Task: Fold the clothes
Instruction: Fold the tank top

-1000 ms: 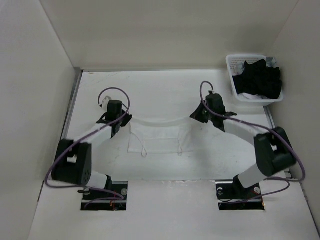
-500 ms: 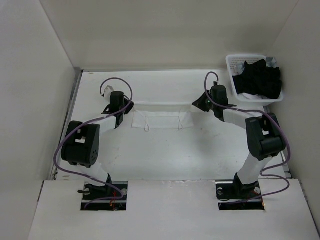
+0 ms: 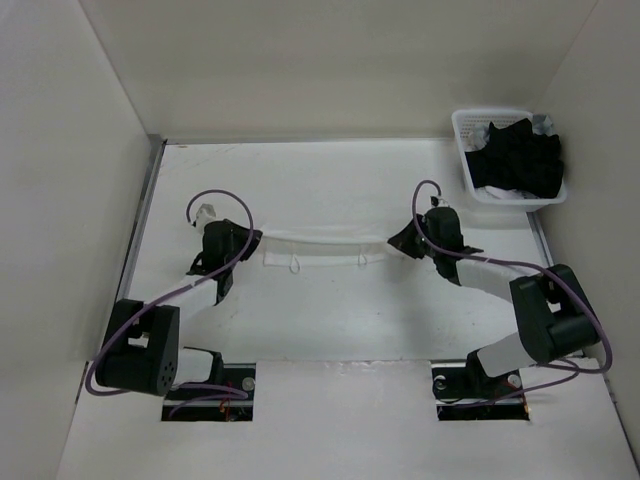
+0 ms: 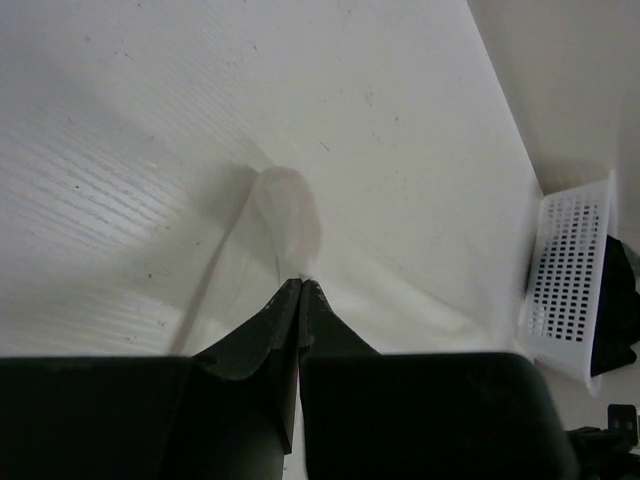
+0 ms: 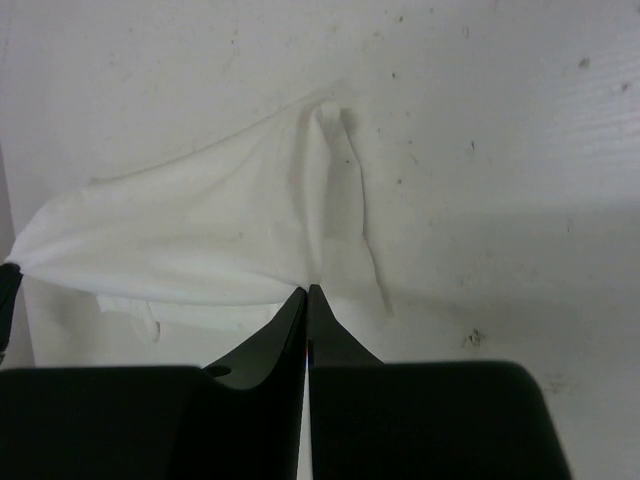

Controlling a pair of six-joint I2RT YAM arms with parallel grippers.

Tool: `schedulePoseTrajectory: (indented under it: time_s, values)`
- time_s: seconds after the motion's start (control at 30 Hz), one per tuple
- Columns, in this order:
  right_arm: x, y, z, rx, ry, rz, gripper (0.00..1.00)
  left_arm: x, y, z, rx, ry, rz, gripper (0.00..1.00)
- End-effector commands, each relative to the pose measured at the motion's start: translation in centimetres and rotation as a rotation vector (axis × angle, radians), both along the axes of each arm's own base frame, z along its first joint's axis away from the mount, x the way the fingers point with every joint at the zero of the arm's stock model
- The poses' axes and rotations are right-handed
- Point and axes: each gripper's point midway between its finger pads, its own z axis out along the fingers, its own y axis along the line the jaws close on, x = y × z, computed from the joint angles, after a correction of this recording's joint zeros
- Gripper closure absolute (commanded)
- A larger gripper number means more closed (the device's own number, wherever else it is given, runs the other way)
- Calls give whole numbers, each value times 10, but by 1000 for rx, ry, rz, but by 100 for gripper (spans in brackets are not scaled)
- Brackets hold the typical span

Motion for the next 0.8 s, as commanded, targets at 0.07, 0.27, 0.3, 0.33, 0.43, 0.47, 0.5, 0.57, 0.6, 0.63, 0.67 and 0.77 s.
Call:
schedulePoseTrajectory:
  time_s: [0.07, 0.27, 0.3, 0.33, 0.43, 0.47, 0.5, 0.57, 0.6, 0.63, 0.67, 0.77]
  values:
    - [-15, 1, -3, -4, -36, -28, 96, -20, -5, -5, -36, -23, -37, 100]
    - [-40, -7, -29, -24, 44, -42, 96, -58, -12, -24, -52, 16, -69, 99]
    - [-44, -8, -28, -18, 45, -42, 96, -64, -12, -28, -51, 28, -70, 99]
    - [-46, -9, -26, -17, 48, -44, 96, -69, -12, -31, -46, 40, -73, 98]
    - [-62, -3, -26, -39, 77, -6, 89, -79, -6, -36, -36, 61, -62, 91]
    - [-65, -1, -24, -46, 76, 4, 85, -79, -4, -35, -37, 58, -60, 90]
    - [-71, 2, -21, -49, 72, 21, 78, -80, -2, -33, -37, 52, -57, 87]
    - [-77, 2, -15, -55, 57, 34, 69, -81, 1, -24, -35, 36, -48, 80]
    - [-77, 1, -9, -59, 42, 31, 66, -81, 1, -17, -32, 23, -47, 79]
    - [-76, -1, -2, -62, 20, 23, 65, -81, -1, -9, -27, 7, -53, 79]
    - [-73, 0, 7, -63, -7, 20, 65, -79, -4, 0, -19, -15, -59, 79]
    - [-57, 15, 34, -50, -81, 53, 78, -71, -29, 25, 9, -69, -112, 80]
